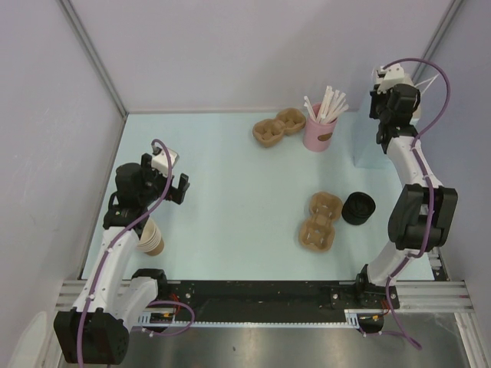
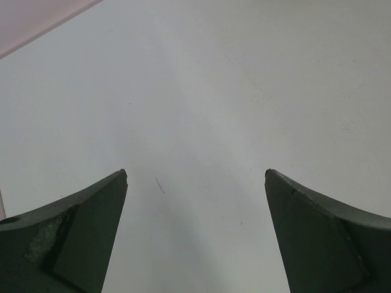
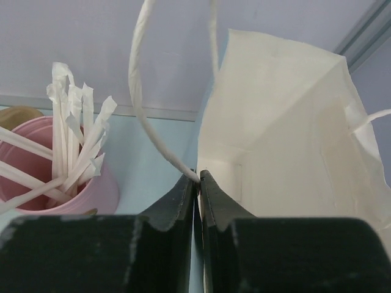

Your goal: Pack the takeout coffee

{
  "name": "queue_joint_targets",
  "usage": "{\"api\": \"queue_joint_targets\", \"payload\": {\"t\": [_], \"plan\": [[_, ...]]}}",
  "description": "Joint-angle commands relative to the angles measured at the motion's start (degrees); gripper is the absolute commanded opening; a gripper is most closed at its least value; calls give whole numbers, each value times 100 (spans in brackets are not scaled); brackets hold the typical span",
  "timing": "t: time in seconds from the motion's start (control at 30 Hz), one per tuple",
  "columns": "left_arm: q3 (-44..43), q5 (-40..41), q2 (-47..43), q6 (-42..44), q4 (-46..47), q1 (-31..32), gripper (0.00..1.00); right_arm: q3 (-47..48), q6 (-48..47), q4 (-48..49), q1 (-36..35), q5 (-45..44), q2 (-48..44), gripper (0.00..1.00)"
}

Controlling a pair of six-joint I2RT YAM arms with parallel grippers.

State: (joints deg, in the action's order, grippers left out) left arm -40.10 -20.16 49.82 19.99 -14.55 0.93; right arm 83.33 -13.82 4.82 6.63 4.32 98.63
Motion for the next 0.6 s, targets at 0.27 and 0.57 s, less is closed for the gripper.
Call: {"api": "queue_joint_targets", "payload": {"t": [0.27,0.57], "plan": [[-227,-137,-148,5,48,-40,99,245,126,99,-65,-19,-1679,0],[-218,-111,-140,5,66,-40,100,649,-287,-1087,-1241,86,-2646,0]]}}
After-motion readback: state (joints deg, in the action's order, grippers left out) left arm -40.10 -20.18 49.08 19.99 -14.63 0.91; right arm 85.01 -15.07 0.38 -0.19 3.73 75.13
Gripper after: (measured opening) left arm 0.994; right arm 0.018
